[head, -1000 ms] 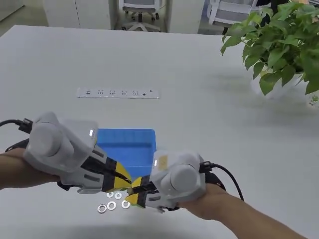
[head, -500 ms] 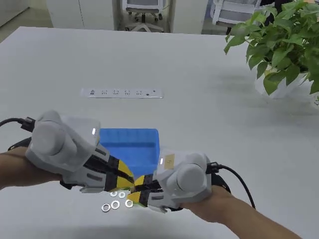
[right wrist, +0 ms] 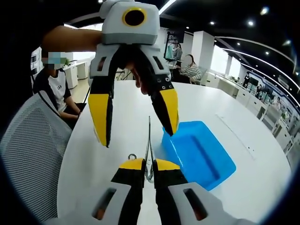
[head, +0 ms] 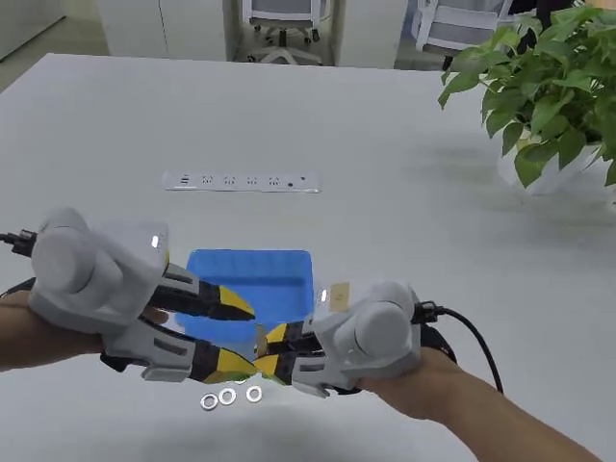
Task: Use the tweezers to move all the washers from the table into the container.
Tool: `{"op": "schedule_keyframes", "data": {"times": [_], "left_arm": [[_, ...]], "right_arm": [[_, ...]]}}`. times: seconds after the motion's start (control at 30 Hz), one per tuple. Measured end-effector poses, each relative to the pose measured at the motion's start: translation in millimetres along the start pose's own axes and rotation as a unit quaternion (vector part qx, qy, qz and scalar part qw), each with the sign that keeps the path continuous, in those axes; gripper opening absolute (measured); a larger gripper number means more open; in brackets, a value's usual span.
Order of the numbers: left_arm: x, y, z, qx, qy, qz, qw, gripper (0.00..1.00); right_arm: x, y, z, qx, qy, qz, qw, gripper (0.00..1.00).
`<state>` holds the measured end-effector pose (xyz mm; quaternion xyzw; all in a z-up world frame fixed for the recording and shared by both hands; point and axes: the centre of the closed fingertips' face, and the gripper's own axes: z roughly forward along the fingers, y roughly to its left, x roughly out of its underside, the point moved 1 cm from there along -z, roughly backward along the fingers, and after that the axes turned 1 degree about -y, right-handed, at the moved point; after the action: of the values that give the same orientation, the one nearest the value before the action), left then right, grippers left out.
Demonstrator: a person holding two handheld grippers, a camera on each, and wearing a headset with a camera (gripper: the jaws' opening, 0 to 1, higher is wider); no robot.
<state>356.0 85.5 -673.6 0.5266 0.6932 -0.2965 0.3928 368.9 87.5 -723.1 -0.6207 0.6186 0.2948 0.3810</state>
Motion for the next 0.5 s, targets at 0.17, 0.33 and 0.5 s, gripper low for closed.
{"op": "schedule_keyframes", "data": {"times": [0.17, 0.33, 0.5], "left_arm": [[3.8, 2.6, -7.4, -0.028, -0.013, -0.015, 0.9994, 0.63], [4.7, 4.2, -15.2, -0.053, -0.034, -0.036, 0.9974, 0.74], [4.5, 6.0, -23.4, -0.076, -0.044, -0.046, 0.9951, 0.82]], "right_arm": [[-9.1, -7.0, -4.7, 0.005, -0.008, 0.0, 1.0, 0.08], [-16.9, -15.1, -7.1, 0.01, -0.016, 0.0, 0.9998, 0.08], [-22.8, -25.1, -7.6, 0.015, -0.021, -0.005, 0.9997, 0.08]]}}
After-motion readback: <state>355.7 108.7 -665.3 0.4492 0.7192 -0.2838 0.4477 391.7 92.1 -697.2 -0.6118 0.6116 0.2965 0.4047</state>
